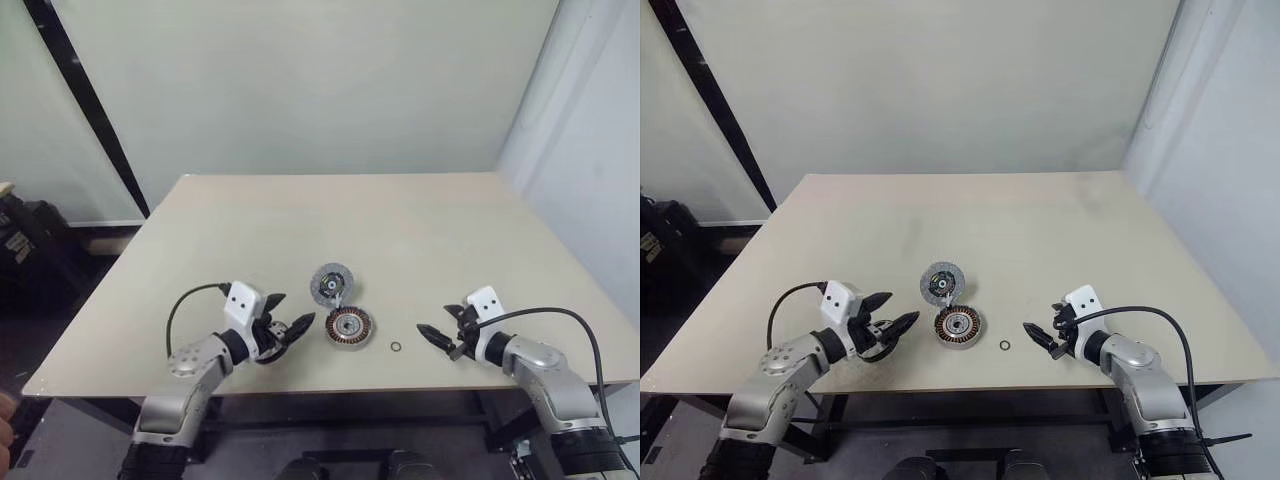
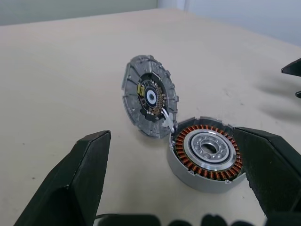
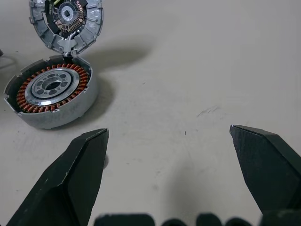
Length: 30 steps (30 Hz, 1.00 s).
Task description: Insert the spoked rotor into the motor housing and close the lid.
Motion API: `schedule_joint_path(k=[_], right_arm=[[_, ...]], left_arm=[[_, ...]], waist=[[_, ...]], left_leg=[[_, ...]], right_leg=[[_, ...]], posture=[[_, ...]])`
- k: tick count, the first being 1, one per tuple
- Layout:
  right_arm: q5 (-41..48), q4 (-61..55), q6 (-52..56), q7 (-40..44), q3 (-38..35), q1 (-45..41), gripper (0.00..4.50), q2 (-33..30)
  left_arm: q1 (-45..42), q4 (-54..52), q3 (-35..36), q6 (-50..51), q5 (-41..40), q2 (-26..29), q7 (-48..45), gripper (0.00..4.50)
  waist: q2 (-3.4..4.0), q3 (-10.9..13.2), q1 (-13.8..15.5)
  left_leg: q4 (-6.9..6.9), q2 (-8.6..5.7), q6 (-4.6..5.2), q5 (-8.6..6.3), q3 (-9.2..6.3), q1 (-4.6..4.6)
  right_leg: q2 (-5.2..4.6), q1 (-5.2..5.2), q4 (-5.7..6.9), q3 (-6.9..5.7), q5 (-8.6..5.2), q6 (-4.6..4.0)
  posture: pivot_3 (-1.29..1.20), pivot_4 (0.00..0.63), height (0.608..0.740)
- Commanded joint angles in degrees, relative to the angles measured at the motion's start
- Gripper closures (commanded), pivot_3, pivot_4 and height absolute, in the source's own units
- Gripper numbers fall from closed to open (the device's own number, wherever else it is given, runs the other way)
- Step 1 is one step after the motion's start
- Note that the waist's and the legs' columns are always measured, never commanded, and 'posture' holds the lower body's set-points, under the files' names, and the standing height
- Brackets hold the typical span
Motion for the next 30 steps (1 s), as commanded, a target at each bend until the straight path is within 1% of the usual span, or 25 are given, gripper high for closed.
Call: schedule_joint_path(k=[1, 7, 10, 13, 16, 18, 20, 22, 24, 26, 27, 30], right_arm=[[0.49, -1.3, -1.2, 0.16, -0.56, -1.39, 0.0, -0.11], [0.75, -1.52, -2.07, 1.56, 0.1, -2.21, 0.0, -0.12], [0.08, -2.32, 1.43, 1.24, 1.36, -2.7, 0.0, -0.84], [-0.77, -3.34, 3.37, 2.26, 4.16, -2.9, 0.0, -1.4], [-1.05, -3.94, 5.23, 2.76, 6.22, -3.07, 0.0, -1.72], [-1.43, -4.17, 6.07, 3.18, 7.78, -2.91, 0.0, -1.65], [-2.31, -3.79, 5.98, 3.08, 9.07, -2.92, 0.0, -1.48], [-3.08, -3.24, 5.77, 2.96, 10.06, -3.08, 0.0, -1.31], [-3.77, -2.5, 5.4, 2.73, 11.16, -3.41, 0.0, -0.72], [-4.15, -1.85, 5.17, 2.63, 11.82, -3.76, 0.0, -0.17], [-4.46, -1.29, 5.03, 2.49, 12.09, -4.1, 0.0, 0.2], [-5.43, 0.51, 4.7, 1.82, 12.73, -5.26, 0.0, 1.26]], left_arm=[[-2.01, -0.6, 0.04, -1.2, 0.29, 0.0, -0.48, 0.08], [-0.61, -2.46, 1.73, 0.11, -0.77, -1.51, 1.89, 0.08], [1.04, -4.99, 3.47, 3.61, -2.07, -1.48, 4.23, 0.08], [3.41, -9.84, 6.75, 10.94, -4.73, -1.98, 9.03, 0.08], [5.36, -13.11, 9.58, 16.75, -7.55, -1.96, 11.8, 0.08], [7.56, -16.1, 13.35, 25.26, -12.6, -1.77, 14.25, 0.08], [9.48, -18.45, 15.42, 30.42, -16.21, -0.31, 14.02, 0.08], [10.85, -19.92, 15.34, 32.25, -17.22, 1.92, 12.49, 0.08], [13.07, -21.62, 12.6, 31.39, -16.38, 6.25, 7.93, 0.08], [14.48, -22.54, 10.38, 29.48, -15.58, 9.27, 4.54, 0.08], [14.64, -22.73, 9.62, 28.76, -15.26, 10.11, 3.74, 0.08], [14.64, -22.82, 7.38, 25.93, -13.87, 11.59, 1.54, 0.08]], waist=[[0.0, 0.0, 0.01], [0.0, 0.0, 0.0], [0.0, -0.01, -0.11], [-0.01, -0.01, -0.06], [-0.01, 0.0, -0.08], [-0.01, -0.01, -0.08], [-0.01, 0.0, -0.15], [-0.02, 0.01, -0.16], [-0.06, 0.01, -0.15], [0.0, 0.01, -0.12], [0.01, 0.01, -0.12], [0.0, 0.01, -0.17]], left_leg=[[0.0, 0.0, 0.0, 0.0, 0.0, 0.0], [0.0, -0.01, 0.01, 0.0, 0.01, 0.01], [-0.01, 0.01, 0.01, 0.0, 0.0, 0.02], [-0.01, 0.03, 0.01, 0.0, -0.05, 0.02], [-0.01, 0.05, 0.01, 0.0, -0.06, 0.02], [0.01, 0.05, 0.01, 0.0, -0.05, 0.03], [0.01, 0.07, 0.0, 0.0, -0.05, 0.05], [0.02, 0.07, 0.0, 0.0, -0.05, 0.04], [0.03, 0.07, -0.01, -0.01, -0.07, 0.04], [0.02, 0.08, -0.07, -0.04, -0.07, 0.05], [0.02, 0.06, -0.23, -0.13, -0.05, 0.04], [0.04, 0.06, -0.26, -0.14, -0.02, 0.04]], right_leg=[[0.0, 0.0, 0.0, 0.0, 0.0, 0.0], [0.01, 0.01, 0.0, 0.01, 0.0, 0.01], [0.01, 0.01, 0.02, 0.02, 0.01, 0.01], [0.01, 0.01, 0.04, -0.01, 0.01, 0.01], [0.01, 0.0, 0.04, -0.02, 0.01, 0.01], [0.01, 0.01, 0.04, -0.01, 0.01, 0.01], [-0.01, 0.03, 0.04, -0.01, 0.0, 0.01], [0.0, 0.01, 0.04, -0.02, 0.0, 0.01], [0.0, 0.01, 0.04, -0.06, 0.0, 0.0], [-0.01, 0.01, 0.03, -0.08, -0.01, -0.01], [-0.05, 0.0, 0.03, -0.07, -0.01, -0.01], [-0.08, 0.0, 0.02, -0.04, -0.01, -0.01]], posture=[[0.0, 0.0, 0.74], [0.0, 0.0, 0.74], [0.0, 0.0, 0.74], [0.0, 0.0, 0.74], [0.0, 0.0, 0.74], [0.0, 0.0, 0.74], [0.0, 0.0, 0.74], [0.0, 0.0, 0.74], [0.0, 0.0, 0.74], [0.0, 0.0, 0.74], [0.0, 0.0, 0.74], [0.0, 0.0, 0.74]])
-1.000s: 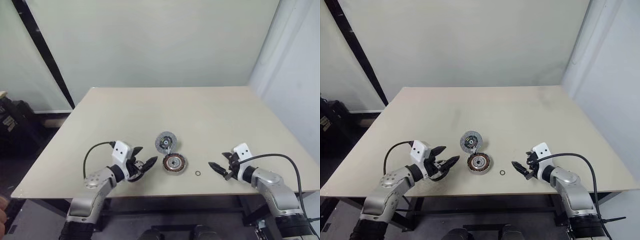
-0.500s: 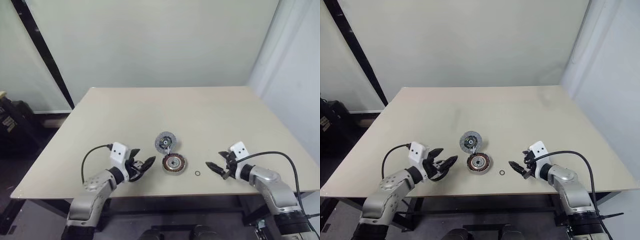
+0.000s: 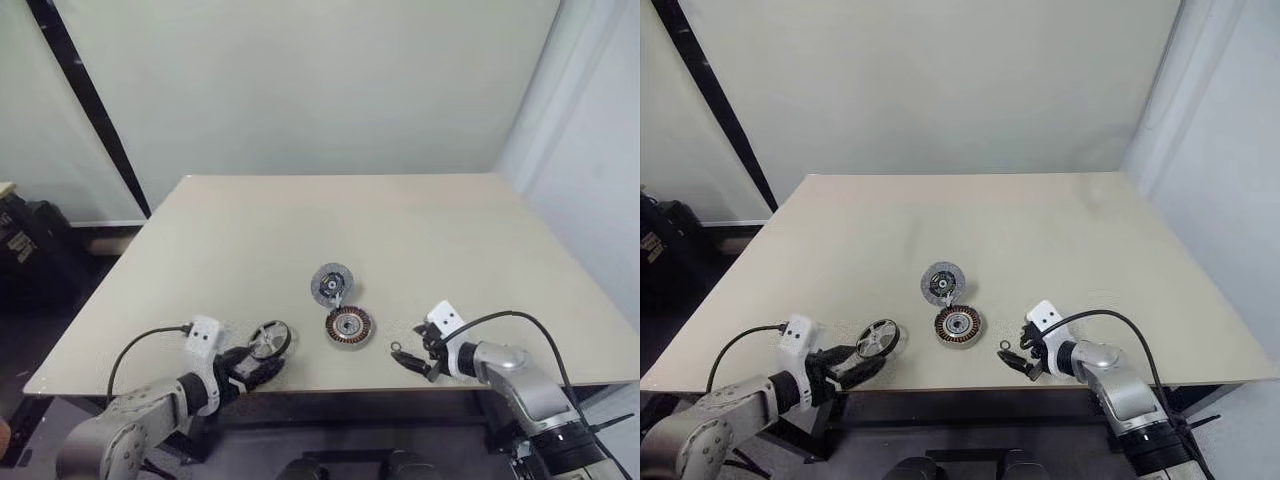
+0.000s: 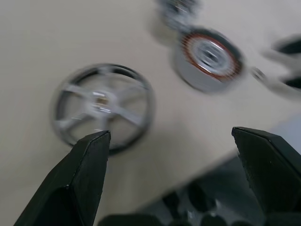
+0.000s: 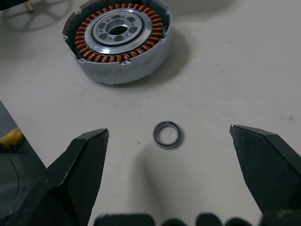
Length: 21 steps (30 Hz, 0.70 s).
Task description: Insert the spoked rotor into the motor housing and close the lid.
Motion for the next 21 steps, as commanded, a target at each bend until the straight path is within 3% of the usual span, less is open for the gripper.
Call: schedule_joint_path(k=[1, 8, 19, 21], right_arm=[[-1.07, 0.74, -1.18, -1.08, 0.03, -2.46, 0.0, 0.97], [-1.82, 2.62, -1.54, -1.42, 0.26, -3.28, 0.0, 2.44], [-3.1, 5.71, -2.94, -1.96, 0.91, -3.13, 0.0, 3.68], [-3.39, 6.16, -3.25, -2.24, 1.07, -2.82, 0.37, 3.85]], left_arm=[[-0.6, -2.03, -2.51, -4.56, 2.18, 1.72, -2.99, 0.08], [-0.73, -0.95, -6.36, -8.46, 5.08, 4.35, -6.97, 0.08], [-3.59, 0.93, -8.27, -9.25, 6.88, 4.15, -7.44, 0.08], [-3.93, 1.12, -8.36, -9.33, 6.93, 4.12, -7.43, 0.0]], waist=[[-0.01, -0.01, -0.01], [0.01, -0.01, -0.01], [0.0, -0.01, 0.0], [0.0, -0.01, 0.0]], left_leg=[[0.0, 0.0, 0.0, 0.0, 0.01, 0.0], [-0.07, 0.02, 0.06, 0.03, 0.0, -0.03], [-0.06, 0.02, 0.22, 0.13, 0.0, -0.03], [-0.05, 0.02, 0.22, 0.13, 0.0, -0.03]], right_leg=[[0.0, -0.01, 0.0, 0.01, 0.0, 0.0], [0.03, -0.08, 0.01, -0.01, 0.0, 0.0], [0.03, -0.07, 0.01, -0.01, 0.0, 0.0], [0.03, -0.07, 0.01, 0.0, 0.0, 0.0]], posture=[[0.0, 0.0, 0.74], [0.0, 0.0, 0.74], [0.0, 0.0, 0.74], [0.0, 0.0, 0.74]])
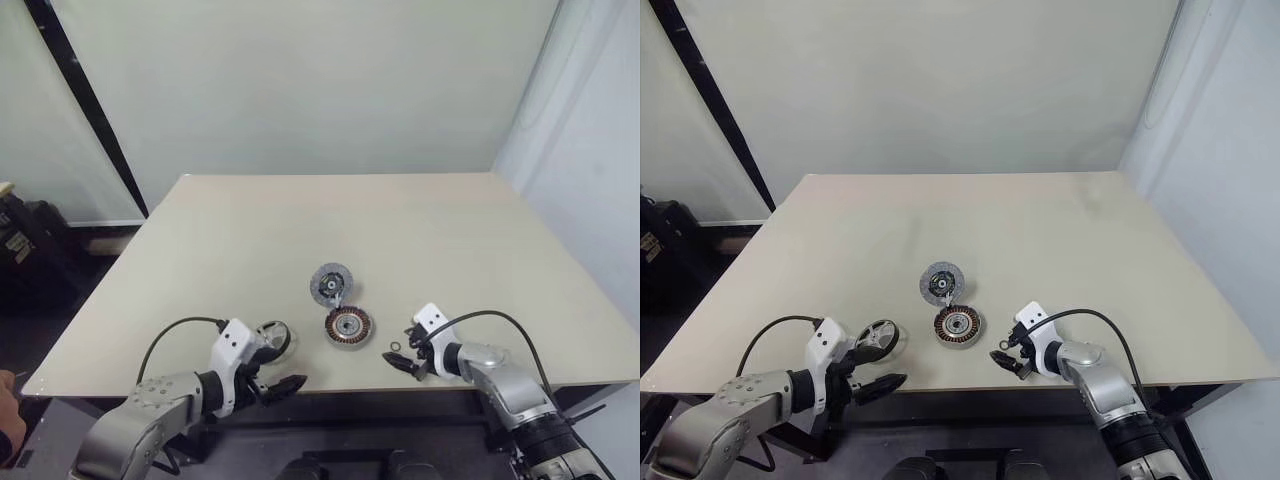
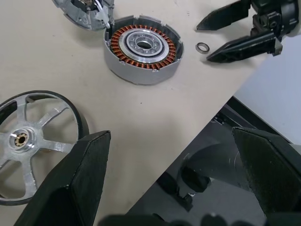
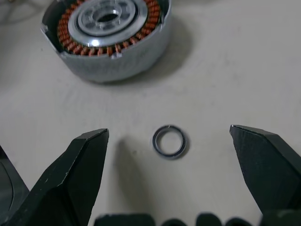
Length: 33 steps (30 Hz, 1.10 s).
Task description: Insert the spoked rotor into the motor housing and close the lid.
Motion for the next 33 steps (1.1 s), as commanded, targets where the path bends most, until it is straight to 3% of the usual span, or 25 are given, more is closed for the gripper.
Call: schedule_joint_path(k=[1, 10, 22, 33], right_arm=[[-0.87, -0.33, -1.65, -0.69, -0.13, -0.43, 0.56, 0.24], [-1.28, -0.74, -1.98, -1.18, -0.49, 0.69, 3.74, 0.27], [1.27, -3.73, -1.14, -1.22, -3.08, -2.89, 3.77, 2.46], [0.16, 0.82, 1.81, -0.78, 2.16, -13.89, 3.77, 9.11]], left_arm=[[-1.35, -0.28, 0.08, -1.34, 0.65, 0.16, -0.27, 0.0], [-1.26, 0.08, 0.05, -2.65, 1.28, -0.15, -0.24, 0.0], [-1.41, 1.5, 1.11, -4.95, 1.81, -1.36, 0.26, 0.0], [-1.84, 3.57, 1.39, -8.16, 2.94, -1.92, 0.33, 0.0]], waist=[[0.0, 0.0, 0.0], [0.0, -0.01, 0.0], [0.0, 0.0, -0.19], [0.02, -0.01, -0.2]], left_leg=[[0.0, 0.0, 0.0, 0.0, 0.0, 0.0], [-0.02, 0.0, 0.0, 0.0, -0.01, 0.01], [0.0, 0.0, 0.01, 0.0, 0.0, 0.02], [-0.04, 0.0, 0.01, 0.01, -0.05, 0.01]], right_leg=[[0.0, 0.0, 0.0, 0.0, 0.0, 0.0], [0.01, 0.0, 0.0, -0.01, 0.0, 0.0], [0.01, 0.01, 0.01, 0.0, 0.0, 0.0], [0.05, -0.01, 0.04, -0.01, 0.01, 0.0]], posture=[[0.0, 0.0, 0.74], [0.0, 0.0, 0.74], [0.0, 0.0, 0.74], [0.0, 0.0, 0.74]])
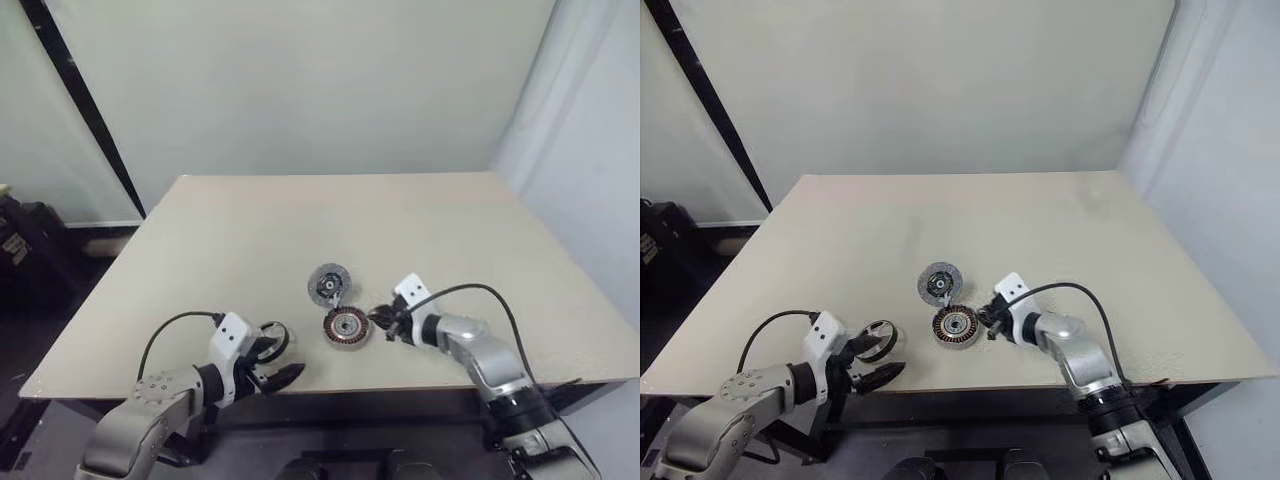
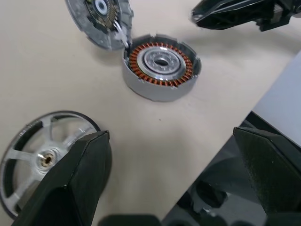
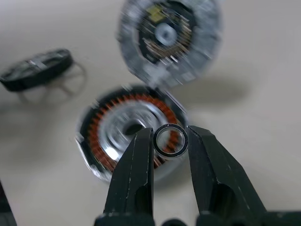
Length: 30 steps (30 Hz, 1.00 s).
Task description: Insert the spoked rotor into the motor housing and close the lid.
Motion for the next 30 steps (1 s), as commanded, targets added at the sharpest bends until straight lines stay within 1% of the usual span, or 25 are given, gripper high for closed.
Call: schedule_joint_path(k=[1, 6, 10, 30], right_arm=[[-0.58, 1.31, 0.01, -0.2, 1.46, -4.02, 3.77, 2.25], [-1.53, 5.68, -1.49, 0.38, 3.75, -6.8, 3.77, 4.31], [-2.15, 8.67, -2.96, 0.36, 4.13, -7.74, 3.77, 5.11], [-4.87, 16.12, -7.17, 0.56, 3.96, -8.23, 3.77, 6.32]], left_arm=[[-0.96, -0.44, 1.14, -1.72, 0.6, -0.26, 0.16, 0.0], [-0.66, -0.61, 1.14, -2.27, 0.77, -0.21, 0.48, 0.0], [-0.48, -0.81, 1.21, -2.47, 0.79, -0.23, 0.85, 0.0], [1.19, -2.29, 1.98, -2.5, 0.53, 0.55, 1.75, 0.0]], waist=[[0.0, 0.0, -0.02], [0.01, -0.01, -0.01], [0.01, -0.01, -0.02], [0.02, -0.01, -0.03]], left_leg=[[0.0, 0.0, 0.0, 0.0, 0.01, 0.0], [0.0, -0.04, 0.0, 0.0, -0.02, 0.0], [0.0, -0.04, 0.0, 0.0, 0.0, 0.0], [-0.02, -0.03, -0.01, 0.0, 0.0, 0.02]], right_leg=[[0.0, 0.0, 0.0, 0.01, 0.0, 0.0], [-0.01, 0.0, 0.0, 0.02, 0.01, 0.0], [-0.02, -0.01, 0.0, 0.02, 0.01, 0.0], [0.0, -0.02, 0.06, 0.03, 0.02, -0.01]], posture=[[0.0, 0.0, 0.74], [0.0, 0.0, 0.74], [0.0, 0.0, 0.74], [0.0, 0.0, 0.74]])
